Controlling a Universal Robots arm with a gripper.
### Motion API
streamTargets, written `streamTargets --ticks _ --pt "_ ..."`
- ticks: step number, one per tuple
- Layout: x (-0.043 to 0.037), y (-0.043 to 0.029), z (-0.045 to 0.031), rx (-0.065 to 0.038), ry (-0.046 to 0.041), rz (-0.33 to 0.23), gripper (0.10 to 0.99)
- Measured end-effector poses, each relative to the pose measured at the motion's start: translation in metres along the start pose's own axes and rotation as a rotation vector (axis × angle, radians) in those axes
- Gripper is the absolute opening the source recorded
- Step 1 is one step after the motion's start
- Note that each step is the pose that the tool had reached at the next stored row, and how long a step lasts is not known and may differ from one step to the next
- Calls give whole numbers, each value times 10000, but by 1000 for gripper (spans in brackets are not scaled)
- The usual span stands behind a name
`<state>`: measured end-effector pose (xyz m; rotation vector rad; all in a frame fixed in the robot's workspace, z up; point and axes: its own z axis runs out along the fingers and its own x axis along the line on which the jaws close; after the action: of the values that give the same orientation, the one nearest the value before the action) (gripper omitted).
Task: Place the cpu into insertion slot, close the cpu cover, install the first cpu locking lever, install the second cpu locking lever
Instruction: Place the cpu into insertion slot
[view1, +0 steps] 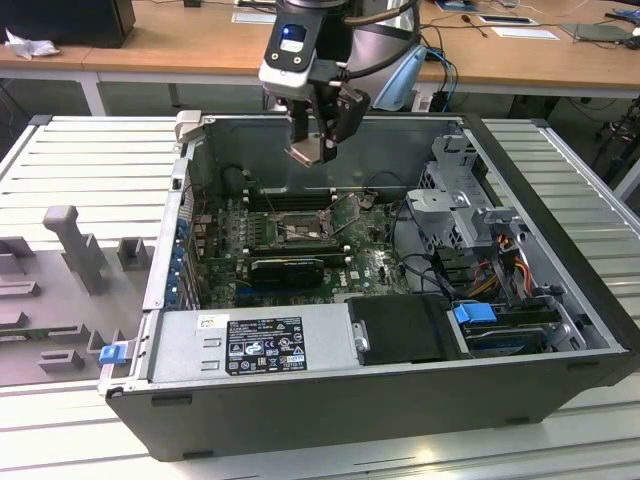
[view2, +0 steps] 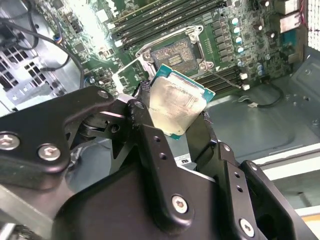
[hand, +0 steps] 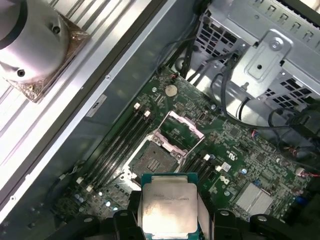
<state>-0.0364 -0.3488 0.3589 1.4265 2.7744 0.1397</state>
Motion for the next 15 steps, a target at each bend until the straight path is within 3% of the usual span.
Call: streamTargets --ticks 15 --pt "-1 -3 40 -73 -267 3014 529"
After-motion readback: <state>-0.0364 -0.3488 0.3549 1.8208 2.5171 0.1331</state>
